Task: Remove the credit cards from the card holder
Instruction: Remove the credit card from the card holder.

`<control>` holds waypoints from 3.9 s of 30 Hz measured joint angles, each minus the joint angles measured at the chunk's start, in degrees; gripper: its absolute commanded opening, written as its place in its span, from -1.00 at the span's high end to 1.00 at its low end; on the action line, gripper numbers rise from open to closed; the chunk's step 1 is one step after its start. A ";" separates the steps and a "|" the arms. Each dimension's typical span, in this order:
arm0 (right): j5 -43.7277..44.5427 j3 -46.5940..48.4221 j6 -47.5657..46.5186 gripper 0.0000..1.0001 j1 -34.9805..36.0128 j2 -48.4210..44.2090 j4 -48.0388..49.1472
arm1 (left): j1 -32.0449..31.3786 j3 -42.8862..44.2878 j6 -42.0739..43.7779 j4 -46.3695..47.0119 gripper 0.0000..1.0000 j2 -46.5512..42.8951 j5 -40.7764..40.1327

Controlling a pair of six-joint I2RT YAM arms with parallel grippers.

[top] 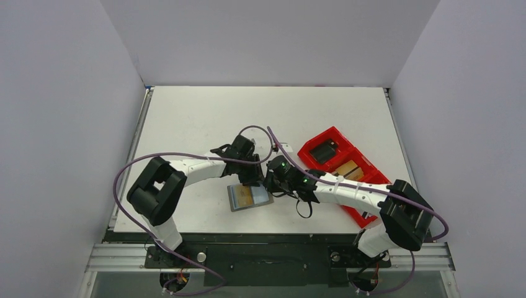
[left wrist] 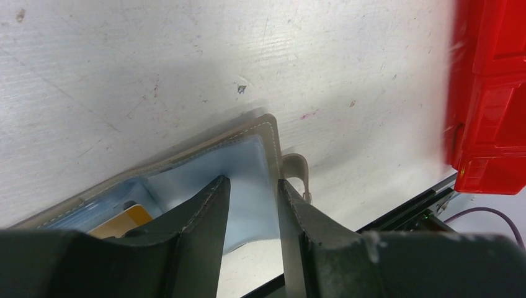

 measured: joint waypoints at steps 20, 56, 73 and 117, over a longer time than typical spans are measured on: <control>-2.54 -4.24 3.15 1.00 1.05 9.35 6.99 | 0.92 1.70 1.18 -1.42 0.14 0.63 1.27; -12.22 2.14 4.66 0.51 0.37 15.82 8.92 | 5.86 -11.37 6.45 -11.85 0.75 -17.42 -8.33; -17.11 -1.11 7.67 0.53 -2.27 16.92 17.86 | 5.86 -11.61 6.01 -7.50 0.83 -13.60 -7.19; -26.82 -14.91 20.24 1.00 -8.81 17.55 42.64 | 5.86 -11.19 3.10 -5.01 1.00 -11.43 -6.88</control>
